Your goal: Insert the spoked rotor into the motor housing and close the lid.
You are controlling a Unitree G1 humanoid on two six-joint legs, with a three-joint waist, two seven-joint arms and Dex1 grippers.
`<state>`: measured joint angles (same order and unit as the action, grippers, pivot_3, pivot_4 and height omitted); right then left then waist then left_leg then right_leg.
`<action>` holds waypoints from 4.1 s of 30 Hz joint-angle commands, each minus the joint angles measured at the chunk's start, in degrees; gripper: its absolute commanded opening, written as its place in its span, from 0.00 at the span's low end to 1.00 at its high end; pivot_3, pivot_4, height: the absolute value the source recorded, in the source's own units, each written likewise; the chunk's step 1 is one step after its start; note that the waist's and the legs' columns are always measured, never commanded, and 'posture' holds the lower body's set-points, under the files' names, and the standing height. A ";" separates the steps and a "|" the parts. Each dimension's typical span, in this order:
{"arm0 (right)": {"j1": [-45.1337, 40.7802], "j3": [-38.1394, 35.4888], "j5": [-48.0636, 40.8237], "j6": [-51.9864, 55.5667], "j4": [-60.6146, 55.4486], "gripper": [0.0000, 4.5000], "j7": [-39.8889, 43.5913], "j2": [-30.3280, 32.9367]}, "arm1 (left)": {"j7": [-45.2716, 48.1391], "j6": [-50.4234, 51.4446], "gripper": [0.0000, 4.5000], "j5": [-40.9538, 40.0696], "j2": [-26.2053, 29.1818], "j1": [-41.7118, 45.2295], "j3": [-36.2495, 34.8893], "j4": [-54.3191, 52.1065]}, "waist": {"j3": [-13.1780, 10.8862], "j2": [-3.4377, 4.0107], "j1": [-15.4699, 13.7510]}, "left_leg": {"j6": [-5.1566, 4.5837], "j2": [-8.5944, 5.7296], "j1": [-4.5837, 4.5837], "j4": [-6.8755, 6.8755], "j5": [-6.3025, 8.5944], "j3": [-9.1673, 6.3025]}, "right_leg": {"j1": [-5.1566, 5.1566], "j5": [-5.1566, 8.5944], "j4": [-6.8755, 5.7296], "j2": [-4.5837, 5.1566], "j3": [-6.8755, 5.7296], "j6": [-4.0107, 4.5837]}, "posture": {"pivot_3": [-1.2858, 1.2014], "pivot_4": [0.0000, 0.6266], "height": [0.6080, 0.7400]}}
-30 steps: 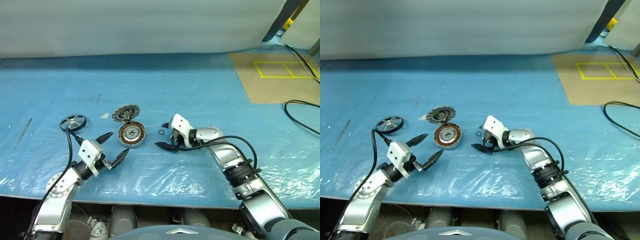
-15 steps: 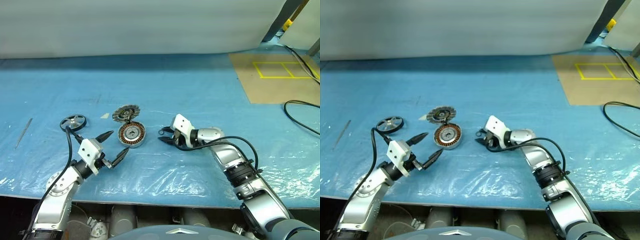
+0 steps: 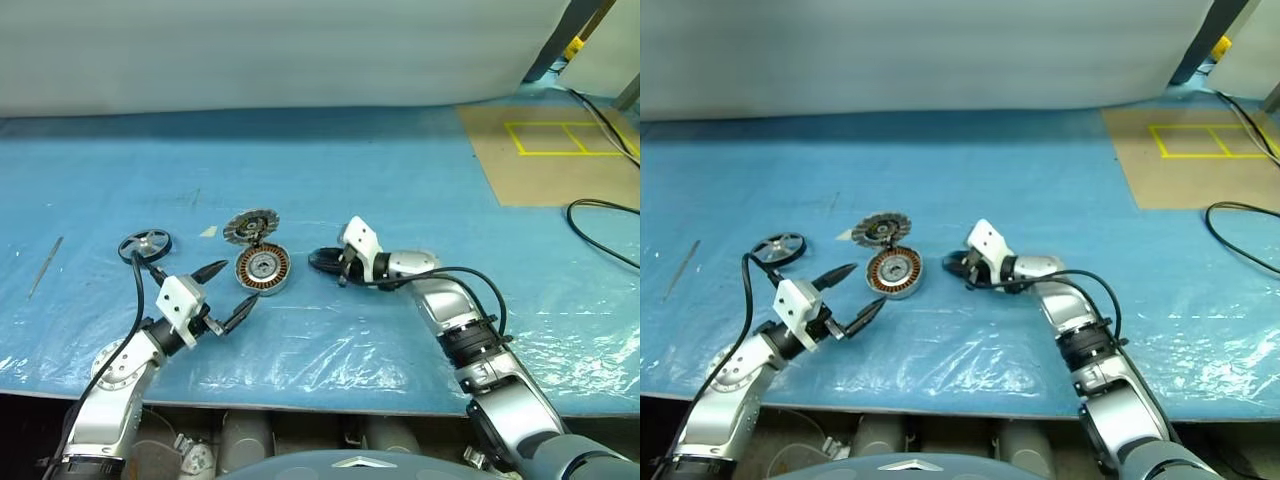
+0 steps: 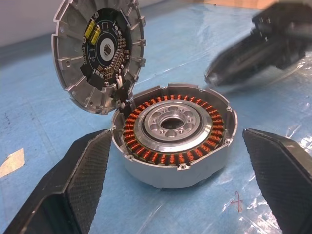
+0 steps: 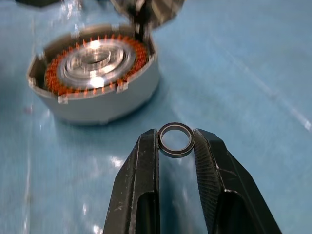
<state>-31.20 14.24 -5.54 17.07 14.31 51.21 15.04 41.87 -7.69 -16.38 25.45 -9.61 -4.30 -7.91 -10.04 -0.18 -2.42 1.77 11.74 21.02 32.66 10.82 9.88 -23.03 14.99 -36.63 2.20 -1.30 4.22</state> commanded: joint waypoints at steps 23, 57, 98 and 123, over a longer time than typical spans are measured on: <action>-13.87 12.26 6.81 -1.04 9.17 0.14 2.61 -7.48 | -0.21 -0.48 1.00 -0.31 1.00 -0.27 -1.27 -1.51 | -0.01 0.00 -0.03 | 0.20 0.01 0.04 -0.03 -0.11 0.00 | -0.02 0.00 0.00 0.01 -0.02 0.00 | 0.52 0.24 1.00; -14.80 12.23 9.23 -5.96 13.31 0.14 5.96 -9.21 | -0.02 -0.19 1.00 -0.25 1.08 -0.44 -1.07 -1.04 | -0.01 0.00 -0.03 | 0.19 0.03 0.01 -0.01 -0.11 0.00 | -0.01 0.00 -0.04 0.01 -0.02 0.01 | 0.52 0.24 1.00; -15.01 10.92 9.19 -3.02 13.29 0.14 7.26 -9.56 | 0.76 -0.73 1.00 0.26 1.07 1.24 -0.45 1.39 | 0.00 0.00 -0.05 | 0.19 0.03 -0.01 0.03 -0.11 0.00 | 0.00 0.00 -0.08 0.01 -0.02 0.02 | 0.52 0.24 1.00; -14.23 5.27 2.09 3.13 10.95 0.72 6.66 -12.40 | 0.59 -0.22 1.00 0.39 1.14 2.06 -0.19 0.84 | -0.01 0.00 -0.10 | 0.19 0.03 0.03 0.03 -0.11 0.00 | -0.02 0.00 -0.08 0.01 -0.02 0.02 | 0.52 0.24 1.00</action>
<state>-45.14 19.55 -3.20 21.13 26.46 58.32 2.95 42.24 -7.46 -16.10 25.94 -7.48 -4.28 -5.50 -10.04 -0.18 -2.52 1.96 11.77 21.05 32.70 10.71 9.88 -23.05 14.99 -36.71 2.21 -1.32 4.24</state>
